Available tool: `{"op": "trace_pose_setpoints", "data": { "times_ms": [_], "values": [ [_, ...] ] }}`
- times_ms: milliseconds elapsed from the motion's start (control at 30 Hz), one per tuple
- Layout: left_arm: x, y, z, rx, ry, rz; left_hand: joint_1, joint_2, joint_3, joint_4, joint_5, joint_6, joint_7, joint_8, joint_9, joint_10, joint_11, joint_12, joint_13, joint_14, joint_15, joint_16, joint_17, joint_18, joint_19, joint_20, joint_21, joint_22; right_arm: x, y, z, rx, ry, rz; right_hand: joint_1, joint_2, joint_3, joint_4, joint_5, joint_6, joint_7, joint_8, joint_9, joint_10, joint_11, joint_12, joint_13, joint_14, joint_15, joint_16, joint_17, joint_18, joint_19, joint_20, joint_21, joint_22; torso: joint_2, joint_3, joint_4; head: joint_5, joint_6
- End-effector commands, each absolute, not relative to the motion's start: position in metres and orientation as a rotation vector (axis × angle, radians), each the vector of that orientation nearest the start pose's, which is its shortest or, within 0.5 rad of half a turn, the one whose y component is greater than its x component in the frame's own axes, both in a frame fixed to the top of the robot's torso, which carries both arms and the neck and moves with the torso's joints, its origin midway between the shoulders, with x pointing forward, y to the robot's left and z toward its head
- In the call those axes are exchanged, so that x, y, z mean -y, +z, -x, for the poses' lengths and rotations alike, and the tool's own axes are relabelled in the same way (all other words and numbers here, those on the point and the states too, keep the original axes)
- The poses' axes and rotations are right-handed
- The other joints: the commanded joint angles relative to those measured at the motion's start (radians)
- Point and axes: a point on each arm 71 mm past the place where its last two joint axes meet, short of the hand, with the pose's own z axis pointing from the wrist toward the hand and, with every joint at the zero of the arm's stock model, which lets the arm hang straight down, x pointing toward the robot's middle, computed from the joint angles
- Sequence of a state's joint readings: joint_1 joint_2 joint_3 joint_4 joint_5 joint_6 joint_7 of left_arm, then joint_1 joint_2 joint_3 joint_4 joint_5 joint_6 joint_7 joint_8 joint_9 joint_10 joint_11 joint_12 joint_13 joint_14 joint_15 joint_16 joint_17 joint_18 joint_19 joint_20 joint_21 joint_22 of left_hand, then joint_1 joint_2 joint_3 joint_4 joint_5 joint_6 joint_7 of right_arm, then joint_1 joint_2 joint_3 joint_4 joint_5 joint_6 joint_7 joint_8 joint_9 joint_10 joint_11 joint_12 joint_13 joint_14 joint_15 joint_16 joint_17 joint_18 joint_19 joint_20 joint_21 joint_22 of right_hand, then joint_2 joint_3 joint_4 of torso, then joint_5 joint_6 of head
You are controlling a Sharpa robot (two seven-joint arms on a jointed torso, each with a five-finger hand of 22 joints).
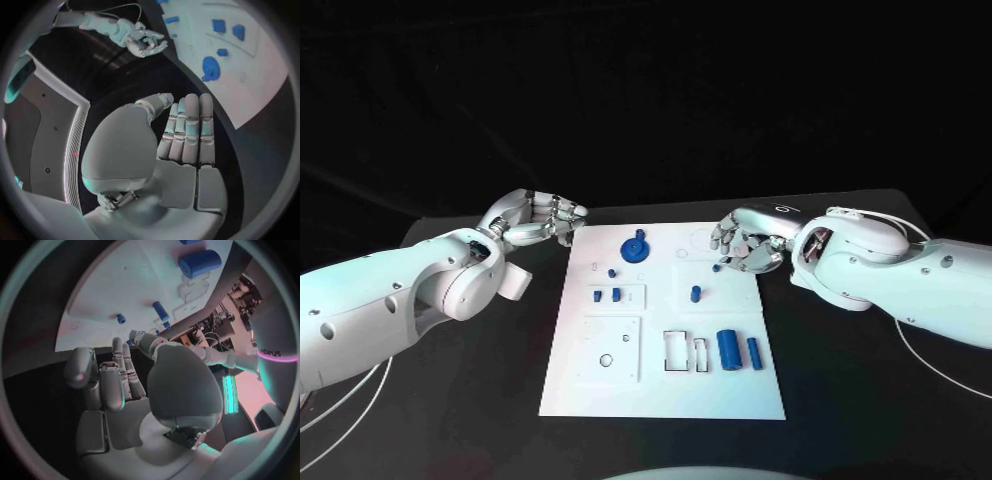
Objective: Assemble the parts on the task board
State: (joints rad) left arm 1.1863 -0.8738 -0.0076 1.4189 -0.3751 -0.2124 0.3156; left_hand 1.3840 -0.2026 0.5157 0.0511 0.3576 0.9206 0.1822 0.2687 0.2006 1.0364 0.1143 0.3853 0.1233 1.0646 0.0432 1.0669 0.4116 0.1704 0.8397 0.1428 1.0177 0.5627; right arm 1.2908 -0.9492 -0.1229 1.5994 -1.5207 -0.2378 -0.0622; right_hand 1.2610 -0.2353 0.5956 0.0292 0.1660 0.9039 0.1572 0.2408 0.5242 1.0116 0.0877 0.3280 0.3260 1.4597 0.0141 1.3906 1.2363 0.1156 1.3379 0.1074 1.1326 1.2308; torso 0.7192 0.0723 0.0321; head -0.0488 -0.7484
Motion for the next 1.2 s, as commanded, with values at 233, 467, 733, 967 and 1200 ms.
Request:
{"op": "trace_pose_setpoints", "data": {
  "times_ms": [233, 467, 733, 967, 1200],
  "values": [
    [-0.244, -0.170, -0.497, -1.388, -1.616, 0.976, -0.010, 0.001, -0.010, -0.002, 0.003, -0.009, 0.001, -0.005, -0.003, -0.009, 0.001, 0.001, 0.002, -0.014, 0.000, -0.007, -0.002, 0.014, -0.006, 0.000, -0.014, -0.008, 0.216, -0.177, -0.466, -1.677, 0.426, 0.481, 0.002, -0.023, -0.028, 0.004, -0.012, -0.016, 0.017, -0.022, -0.017, -0.034, 0.022, -0.044, -0.040, 0.016, 0.013, -0.024, -0.048, 0.000, -0.035, 0.011, -0.067, -0.044, 0.000, -0.0007, -0.0001, -0.005, -0.006],
    [-0.244, -0.169, -0.495, -1.378, -1.625, 0.982, -0.008, 0.001, -0.011, -0.004, 0.004, -0.014, 0.003, -0.007, -0.004, -0.011, 0.003, 0.001, 0.002, -0.016, 0.001, -0.009, -0.002, 0.014, -0.005, 0.000, -0.018, -0.011, 0.208, -0.184, -0.464, -1.693, 0.433, 0.501, 0.010, -0.015, -0.028, 0.004, -0.010, -0.009, 0.015, -0.019, -0.018, -0.023, 0.020, -0.040, -0.044, 0.025, 0.013, -0.008, -0.023, -0.005, -0.017, 0.012, -0.037, -0.020, -0.001, 0.0007, 0.0009, -0.004, -0.011],
    [-0.245, -0.169, -0.494, -1.378, -1.624, 0.986, -0.004, 0.003, -0.011, -0.008, 0.005, -0.018, 0.006, -0.009, -0.005, -0.013, 0.004, 0.002, 0.003, -0.018, 0.002, -0.010, -0.003, 0.014, -0.003, 0.001, -0.022, -0.014, 0.207, -0.192, -0.467, -1.703, 0.415, 0.500, 0.032, 0.004, -0.009, -0.001, -0.013, 0.014, 0.010, -0.010, -0.021, 0.020, 0.011, -0.025, -0.053, 0.039, 0.005, 0.014, 0.009, -0.014, 0.012, 0.008, 0.009, 0.017, -0.002, 0.0008, 0.0020, -0.002, -0.013],
    [-0.245, -0.169, -0.494, -1.383, -1.621, 0.990, 0.000, 0.004, -0.010, -0.011, 0.005, -0.017, 0.006, -0.009, -0.005, -0.014, 0.005, 0.002, 0.003, -0.019, 0.002, -0.012, -0.003, 0.014, -0.002, 0.000, -0.023, -0.015, 0.206, -0.198, -0.469, -1.703, 0.407, 0.498, 0.039, 0.014, 0.004, -0.002, -0.019, 0.024, 0.008, -0.006, -0.023, 0.030, 0.008, -0.023, -0.057, 0.042, 0.002, 0.020, 0.018, -0.017, 0.022, 0.006, 0.025, 0.031, -0.002, 0.0026, 0.0003, 0.002, -0.016],
    [-0.246, -0.170, -0.495, -1.390, -1.609, 0.997, 0.001, 0.005, -0.011, -0.013, 0.005, -0.018, 0.007, -0.009, -0.006, -0.015, 0.006, 0.002, 0.003, -0.022, 0.003, -0.014, -0.004, 0.014, -0.002, 0.001, -0.025, -0.016, 0.204, -0.204, -0.468, -1.716, 0.400, 0.502, 0.052, 0.031, 0.027, -0.010, -0.023, 0.052, -0.002, 0.007, -0.022, 0.060, -0.002, -0.016, -0.063, 0.043, -0.007, 0.021, 0.018, -0.023, 0.037, 0.001, 0.053, 0.054, -0.002, 0.0021, 0.0005, 0.002, -0.019]
  ]
}}
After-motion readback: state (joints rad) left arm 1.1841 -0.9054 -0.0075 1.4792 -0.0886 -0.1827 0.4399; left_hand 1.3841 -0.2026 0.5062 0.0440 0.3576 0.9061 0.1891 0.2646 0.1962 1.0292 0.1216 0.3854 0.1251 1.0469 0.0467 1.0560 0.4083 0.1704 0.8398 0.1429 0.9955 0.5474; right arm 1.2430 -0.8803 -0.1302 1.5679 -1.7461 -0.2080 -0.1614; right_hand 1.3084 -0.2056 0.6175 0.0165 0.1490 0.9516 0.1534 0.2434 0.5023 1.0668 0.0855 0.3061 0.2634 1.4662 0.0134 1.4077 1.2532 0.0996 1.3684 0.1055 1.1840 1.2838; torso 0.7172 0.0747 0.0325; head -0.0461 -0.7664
